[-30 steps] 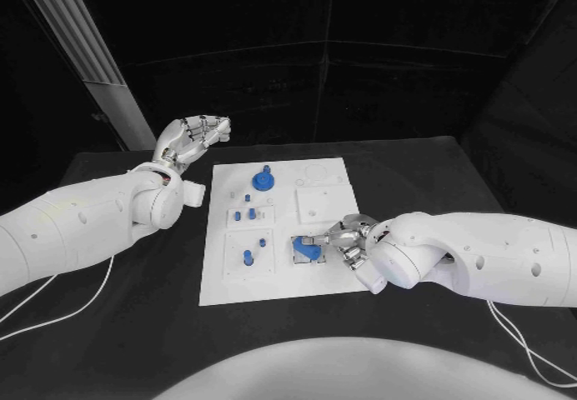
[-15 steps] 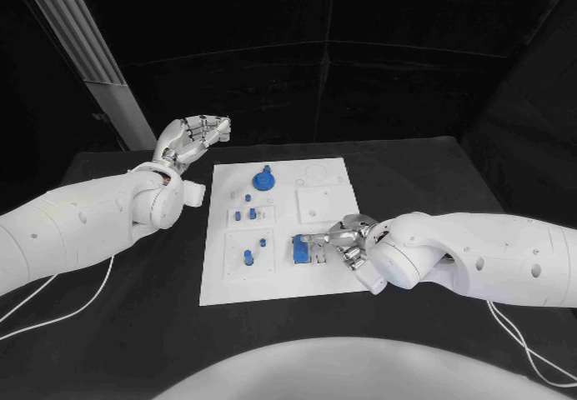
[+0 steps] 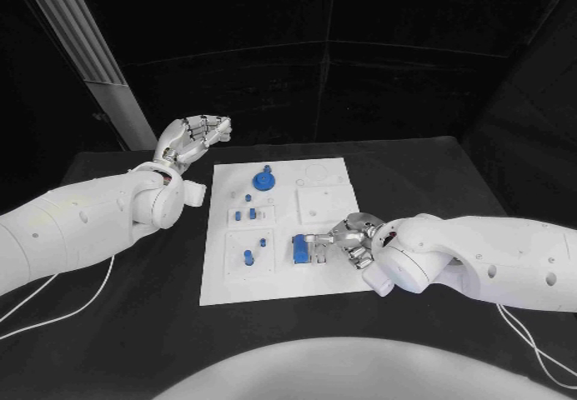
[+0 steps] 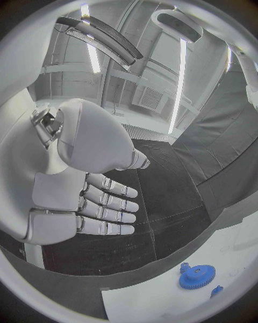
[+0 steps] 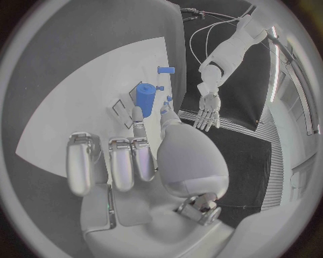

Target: Assemble the parts on the task board

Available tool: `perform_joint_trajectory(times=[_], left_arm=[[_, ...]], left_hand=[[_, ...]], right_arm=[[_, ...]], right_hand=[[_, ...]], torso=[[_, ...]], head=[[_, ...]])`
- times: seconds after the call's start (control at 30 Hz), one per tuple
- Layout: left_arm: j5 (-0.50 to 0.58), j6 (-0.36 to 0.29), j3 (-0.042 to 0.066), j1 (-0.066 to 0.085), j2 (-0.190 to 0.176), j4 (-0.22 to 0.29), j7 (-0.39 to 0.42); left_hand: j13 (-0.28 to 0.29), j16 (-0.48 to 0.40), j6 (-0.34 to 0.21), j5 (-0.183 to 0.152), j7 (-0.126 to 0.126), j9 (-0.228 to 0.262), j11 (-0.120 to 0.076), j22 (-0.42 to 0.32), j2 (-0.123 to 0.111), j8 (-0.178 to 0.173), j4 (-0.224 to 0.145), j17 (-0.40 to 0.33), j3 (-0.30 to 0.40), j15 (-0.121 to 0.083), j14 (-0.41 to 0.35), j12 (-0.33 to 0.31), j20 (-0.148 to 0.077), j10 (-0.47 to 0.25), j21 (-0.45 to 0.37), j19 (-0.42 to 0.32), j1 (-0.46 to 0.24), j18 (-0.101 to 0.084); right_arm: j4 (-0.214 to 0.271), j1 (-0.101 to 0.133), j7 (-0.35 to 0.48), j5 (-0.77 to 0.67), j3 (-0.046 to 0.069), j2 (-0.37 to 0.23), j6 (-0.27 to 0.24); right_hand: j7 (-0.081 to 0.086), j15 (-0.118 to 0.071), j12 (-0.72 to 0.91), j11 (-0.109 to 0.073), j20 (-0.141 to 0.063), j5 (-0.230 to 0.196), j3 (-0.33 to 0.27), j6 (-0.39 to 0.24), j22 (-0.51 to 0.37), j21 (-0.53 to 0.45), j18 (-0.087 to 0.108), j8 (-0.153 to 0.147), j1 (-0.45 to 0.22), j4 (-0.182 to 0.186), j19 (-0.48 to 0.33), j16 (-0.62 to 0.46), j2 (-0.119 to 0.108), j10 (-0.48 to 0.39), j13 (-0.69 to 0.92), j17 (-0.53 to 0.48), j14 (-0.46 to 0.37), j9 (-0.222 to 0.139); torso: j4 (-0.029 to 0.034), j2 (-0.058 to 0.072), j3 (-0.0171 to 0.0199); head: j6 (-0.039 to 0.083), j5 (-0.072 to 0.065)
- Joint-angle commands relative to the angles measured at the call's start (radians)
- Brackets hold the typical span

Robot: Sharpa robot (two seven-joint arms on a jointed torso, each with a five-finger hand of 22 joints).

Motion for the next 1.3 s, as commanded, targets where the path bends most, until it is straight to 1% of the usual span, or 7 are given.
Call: perform_joint_trajectory(times=[0.03, 0.1, 0.13, 0.23, 0.37, 0.67, 1.3], left_arm=[[0.001, 0.013, 0.000, 0.001, 0.000, 0.000, 0.179], [0.001, 0.013, 0.000, 0.001, 0.001, -0.001, 0.179], [0.001, 0.013, 0.000, 0.000, 0.002, -0.001, 0.179], [0.001, 0.013, 0.000, 0.000, 0.003, -0.002, 0.178], [0.001, 0.013, 0.000, 0.000, 0.005, -0.003, 0.178], [0.001, 0.013, 0.000, 0.000, 0.005, -0.002, 0.179], [0.001, 0.012, 0.000, -0.001, 0.001, -0.001, 0.178]], left_hand=[[-0.001, 0.006, -0.006, 0.005, 0.085, -0.001, -0.001, -0.001, 0.006, 0.003, 0.001, -0.001, -0.007, 0.000, -0.006, 0.001, 0.000, -0.007, -0.005, 0.001, 0.005, -0.019], [-0.001, 0.006, -0.006, 0.005, 0.085, -0.001, -0.001, -0.001, 0.006, 0.003, 0.001, -0.001, -0.007, 0.000, -0.006, 0.001, 0.000, -0.007, -0.005, 0.001, 0.005, -0.019], [-0.001, 0.006, -0.006, 0.005, 0.085, -0.001, -0.001, -0.001, 0.006, 0.003, 0.001, -0.001, -0.007, 0.000, -0.006, 0.001, 0.000, -0.007, -0.005, 0.001, 0.005, -0.019], [-0.001, 0.006, -0.006, 0.005, 0.085, -0.001, -0.001, -0.001, 0.006, 0.003, 0.001, -0.001, -0.007, 0.000, -0.006, 0.001, 0.000, -0.007, -0.005, 0.001, 0.005, -0.019], [-0.001, 0.007, -0.006, 0.005, 0.085, -0.001, -0.001, -0.001, 0.006, 0.004, 0.001, -0.001, -0.007, 0.000, -0.006, 0.002, 0.000, -0.007, -0.005, 0.000, 0.005, -0.019], [-0.001, 0.007, -0.006, 0.005, 0.085, -0.001, -0.001, -0.001, 0.006, 0.004, 0.001, -0.002, -0.008, 0.000, -0.006, 0.002, 0.000, -0.008, -0.005, 0.000, 0.005, -0.019], [-0.001, 0.007, -0.006, 0.005, 0.085, -0.001, -0.001, -0.001, 0.006, 0.004, 0.001, -0.002, -0.008, 0.000, -0.006, 0.002, 0.000, -0.008, -0.005, 0.000, 0.005, -0.019]], right_arm=[[0.014, 0.002, 0.011, -0.074, 0.001, -0.011, 0.017], [0.018, 0.002, 0.004, -0.081, 0.001, -0.015, 0.034], [0.019, 0.002, -0.001, -0.084, 0.001, -0.017, 0.047], [0.018, 0.002, -0.019, -0.089, 0.001, -0.017, 0.085], [0.008, 0.002, -0.041, -0.100, 0.001, -0.008, 0.129], [-0.017, 0.002, -0.082, -0.149, 0.001, 0.030, 0.218], [-0.055, 0.002, -0.099, -0.156, 0.001, 0.068, 0.241]], right_hand=[[-0.025, -0.022, 0.003, -0.027, -0.028, -0.015, -0.028, -0.040, 0.234, -0.008, 0.007, 0.139, 0.014, 0.012, 0.067, 0.006, 0.004, 0.105, 0.263, 0.263, 0.104, 0.117], [-0.033, -0.032, 0.003, -0.038, -0.036, -0.020, -0.041, -0.080, 0.234, -0.010, 0.007, 0.236, 0.017, 0.025, 0.067, 0.006, 0.012, 0.105, 0.263, 0.263, 0.104, 0.204], [-0.033, -0.038, 0.003, -0.054, -0.038, -0.022, -0.054, -0.140, 0.233, -0.011, 0.007, 0.324, 0.026, 0.036, 0.067, 0.006, 0.017, 0.105, 0.263, 0.263, 0.104, 0.290], [-0.050, -0.043, 0.003, -0.055, -0.045, -0.049, -0.075, -0.173, 0.234, -0.011, 0.007, 0.434, 0.023, 0.062, 0.067, 0.006, 0.026, 0.105, 0.263, 0.263, 0.104, 0.394], [-0.062, -0.050, 0.003, -0.060, -0.052, -0.065, -0.091, -0.211, 0.234, -0.012, 0.007, 0.515, 0.029, 0.081, 0.068, 0.006, 0.034, 0.105, 0.263, 0.263, 0.104, 0.484], [-0.067, -0.055, 0.003, -0.064, -0.055, -0.094, -0.108, -0.227, 0.234, -0.013, 0.007, 0.551, 0.019, 0.107, 0.067, 0.006, 0.048, 0.105, 0.263, 0.263, 0.104, 0.533], [-0.074, -0.061, 0.003, -0.070, -0.062, -0.093, -0.106, -0.232, 0.236, -0.009, 0.006, 0.562, 0.039, 0.108, 0.070, 0.006, 0.122, 0.105, 0.263, 0.263, 0.104, 0.566]], torso=[[0.0006, 0.000, -0.0008], [0.0013, 0.000, -0.0010], [0.0013, 0.000, -0.0011], [0.0007, 0.000, -0.0015], [0.0012, 0.000, -0.0018], [0.0015, 0.001, -0.0002], [0.0016, 0.000, -0.0011]], head=[[0.000, -0.003], [0.000, -0.004], [0.000, -0.004], [0.000, -0.005], [0.000, -0.005], [0.000, -0.005], [0.000, -0.005]])
